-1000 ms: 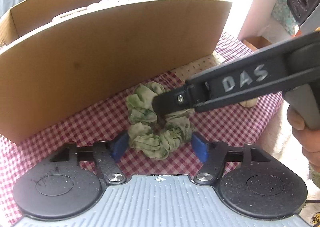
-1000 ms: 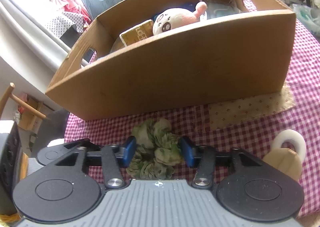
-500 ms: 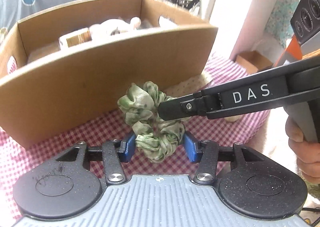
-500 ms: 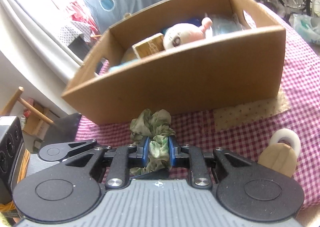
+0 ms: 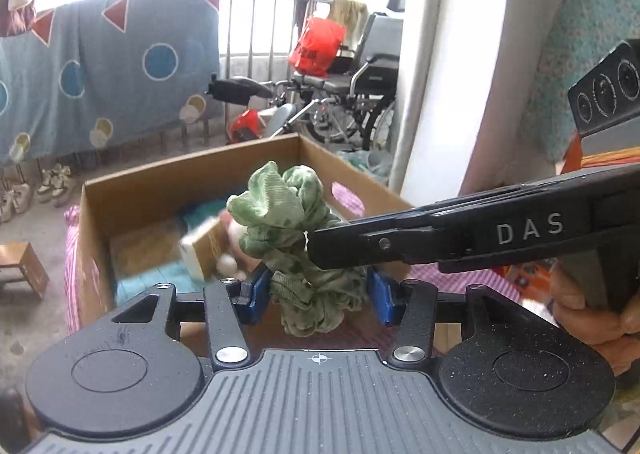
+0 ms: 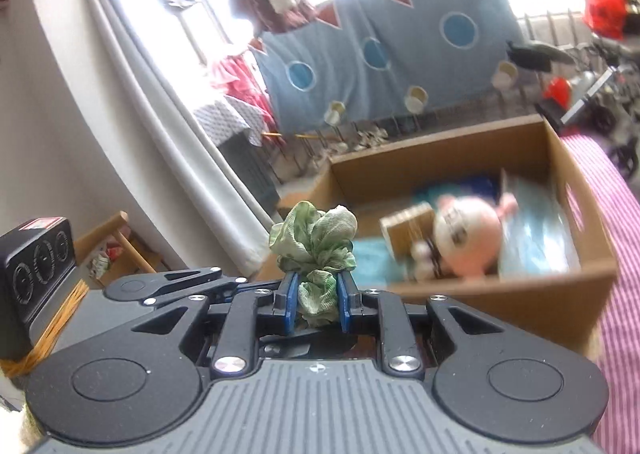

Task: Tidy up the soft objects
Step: 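Lift the green scrunchie into the box beside the bunny and release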

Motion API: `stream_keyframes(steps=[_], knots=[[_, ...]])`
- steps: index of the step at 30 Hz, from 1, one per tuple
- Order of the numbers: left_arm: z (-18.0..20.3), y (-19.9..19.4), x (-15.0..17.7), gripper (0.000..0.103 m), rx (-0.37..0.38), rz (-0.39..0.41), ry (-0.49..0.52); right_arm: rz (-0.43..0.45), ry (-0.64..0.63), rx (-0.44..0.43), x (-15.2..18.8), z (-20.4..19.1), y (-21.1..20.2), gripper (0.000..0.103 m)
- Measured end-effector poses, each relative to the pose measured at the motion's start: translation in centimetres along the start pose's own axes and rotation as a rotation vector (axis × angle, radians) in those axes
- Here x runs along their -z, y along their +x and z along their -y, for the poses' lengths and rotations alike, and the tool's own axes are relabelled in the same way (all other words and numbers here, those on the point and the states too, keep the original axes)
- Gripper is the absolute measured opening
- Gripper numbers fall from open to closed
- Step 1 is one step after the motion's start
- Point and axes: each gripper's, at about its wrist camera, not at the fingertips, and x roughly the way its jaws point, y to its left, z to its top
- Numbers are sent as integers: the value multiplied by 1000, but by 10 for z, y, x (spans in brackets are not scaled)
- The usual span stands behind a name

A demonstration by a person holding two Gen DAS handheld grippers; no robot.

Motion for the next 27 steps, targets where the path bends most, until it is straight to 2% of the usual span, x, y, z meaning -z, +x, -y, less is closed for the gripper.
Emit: stream_keyframes(steps=[4,8,13,18,23,27], knots=[[-22,17,-25,50,38,-32,-25,14,-37,-26,-32,-6,10,23],[-46,51,-38,50,93,-127,-101,-32,1,-54,-64,10,36,23],[-75,107,-40,50,179,-313,-237,-187,120,-66,-89,53,84,23],[-90,153,-29,51,231,-468,-305,-358,215,-55,-87,94,125,23],[-103,177,-19,55,256,-579,-371,-501,292,-25,-77,124,154,23],[-109,189,-13,62,235,-621,-386,-599,325,10,-72,137,169,24]])
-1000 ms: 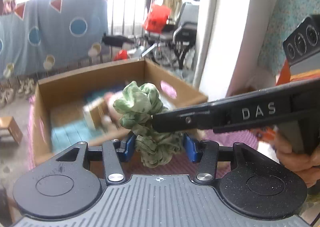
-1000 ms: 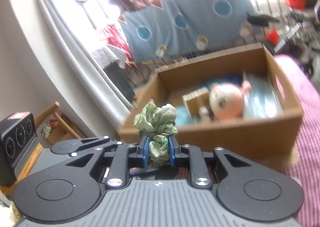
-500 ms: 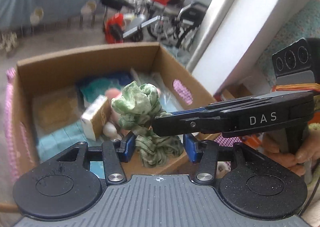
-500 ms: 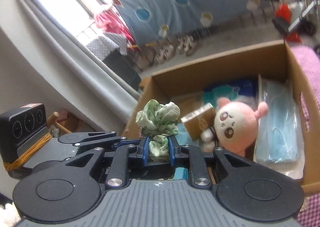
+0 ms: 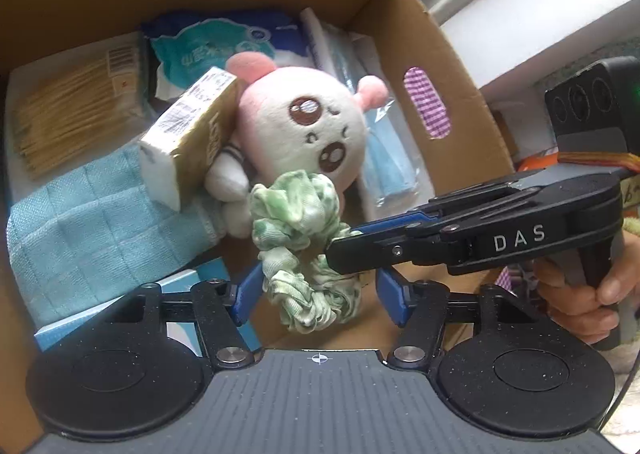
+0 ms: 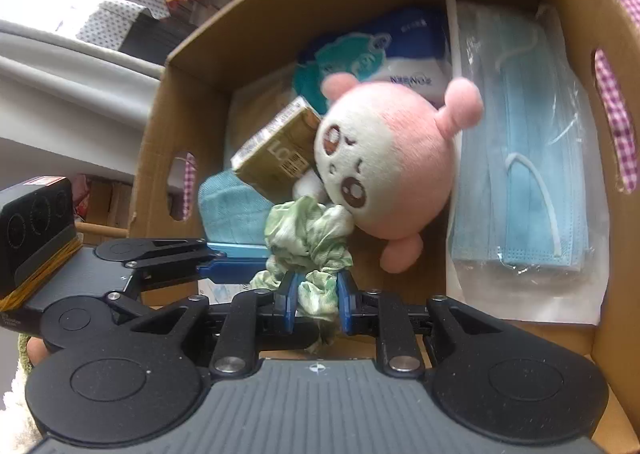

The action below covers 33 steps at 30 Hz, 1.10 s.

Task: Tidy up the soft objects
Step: 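Lift the green scrunchie into the box beside the bunny and release, then reach the right gripper to the tan disc and grasp it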

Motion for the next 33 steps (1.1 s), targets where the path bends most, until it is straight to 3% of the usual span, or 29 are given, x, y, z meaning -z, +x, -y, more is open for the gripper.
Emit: stream_keyframes(steps=[7,11,14,20,25,29,33], knots=[[-9,-6,-2,81,-41,12,-25,-112,45,31,-12,9,23,28],[-11,-19,-1,92,-45,33,-34,-153,66,69,-17,10,31,65],[-7,-31,1,94,-52,76,-27,-144,73,100,-17,10,30,66],[10,-67,14,95,-87,187,5,-64,78,76,-11,6,4,66],[38,-100,38,97,-107,303,70,67,51,-10,11,-7,-44,66],[65,-117,62,100,-100,359,138,189,20,-91,48,-12,-93,66],[93,-112,89,101,-86,361,208,298,-8,-138,95,-10,-134,66]])
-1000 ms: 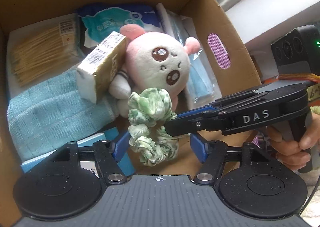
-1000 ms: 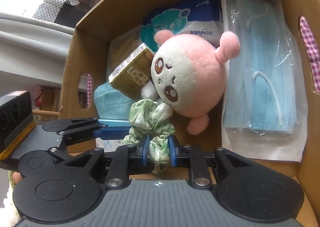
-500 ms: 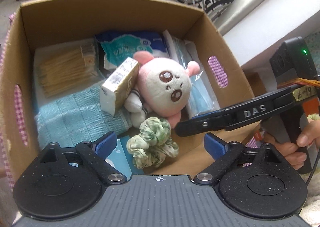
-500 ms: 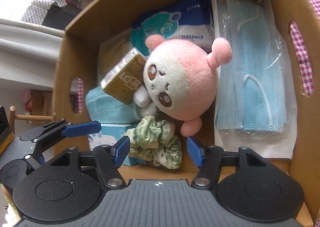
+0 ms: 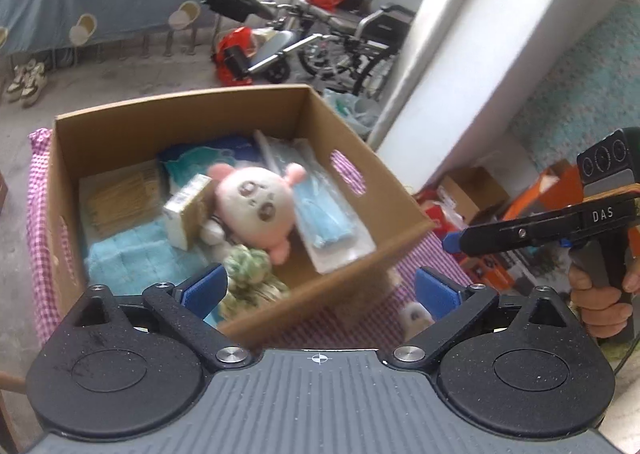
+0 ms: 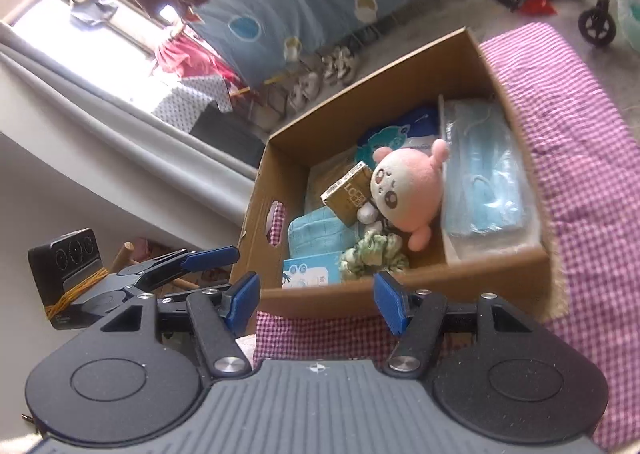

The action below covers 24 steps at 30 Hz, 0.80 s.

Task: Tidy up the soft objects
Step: 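Reach the right gripper to the tan disc and grasp it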

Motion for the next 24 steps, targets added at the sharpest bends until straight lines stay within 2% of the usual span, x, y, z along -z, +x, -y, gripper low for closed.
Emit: stream_keyframes(steps=[4,9,14,17,19,24], knots=[[29,18,29,101,54,-38,39,94,-15,13,40,8,-37,66],[66,73,63,101,120,-131,87,186,42,56,93,45,-54,66],[108,122,81,99,85,-160,248,260,88,186,134,81,-48,64],[124,145,88,95,74,-170,311,292,114,235,147,102,-47,55],[132,160,89,93,55,-173,346,290,131,230,152,113,-44,51],[147,185,97,77,13,-196,413,266,144,218,155,133,-33,43]])
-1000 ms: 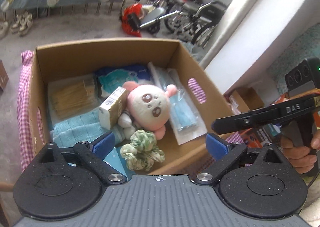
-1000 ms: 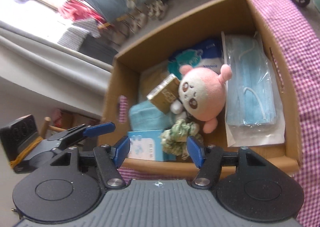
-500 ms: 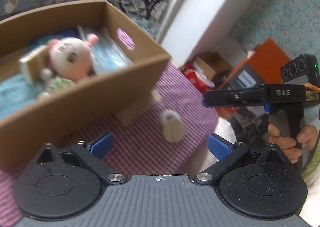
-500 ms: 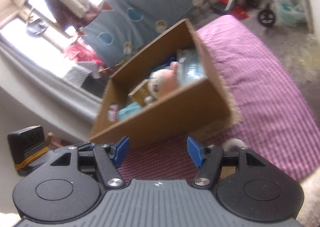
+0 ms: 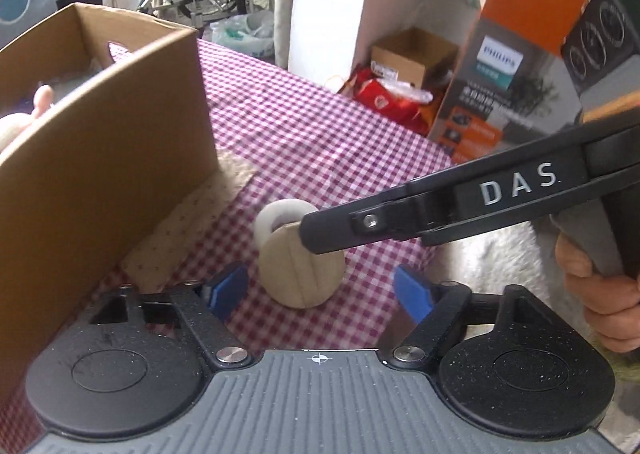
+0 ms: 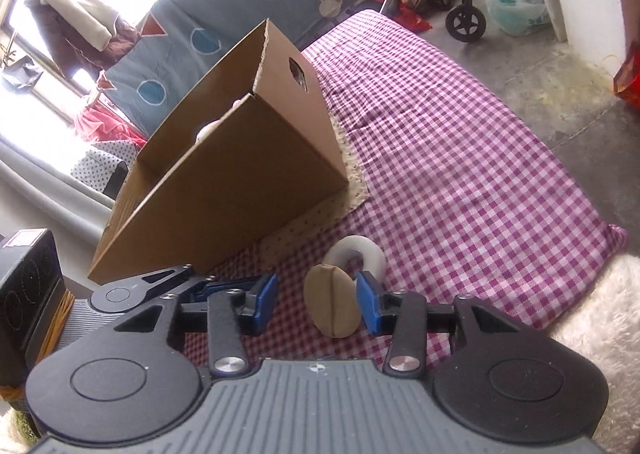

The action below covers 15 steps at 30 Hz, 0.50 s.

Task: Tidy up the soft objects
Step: 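Reach the right gripper to the tan disc and grasp it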

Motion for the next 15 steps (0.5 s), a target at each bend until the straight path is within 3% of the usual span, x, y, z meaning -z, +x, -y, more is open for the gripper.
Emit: stream_keyframes(steps=[4,11,15], knots=[[2,9,0,71,-22,-23,1,-17,-12,-2,-1,6,9,38],[2,11,4,48,-63,-16,-8,-46,1,-23,1,14,17,27],[-3,4,7,39,-50,8,-31,-49,3,-32,1,11,16,26]])
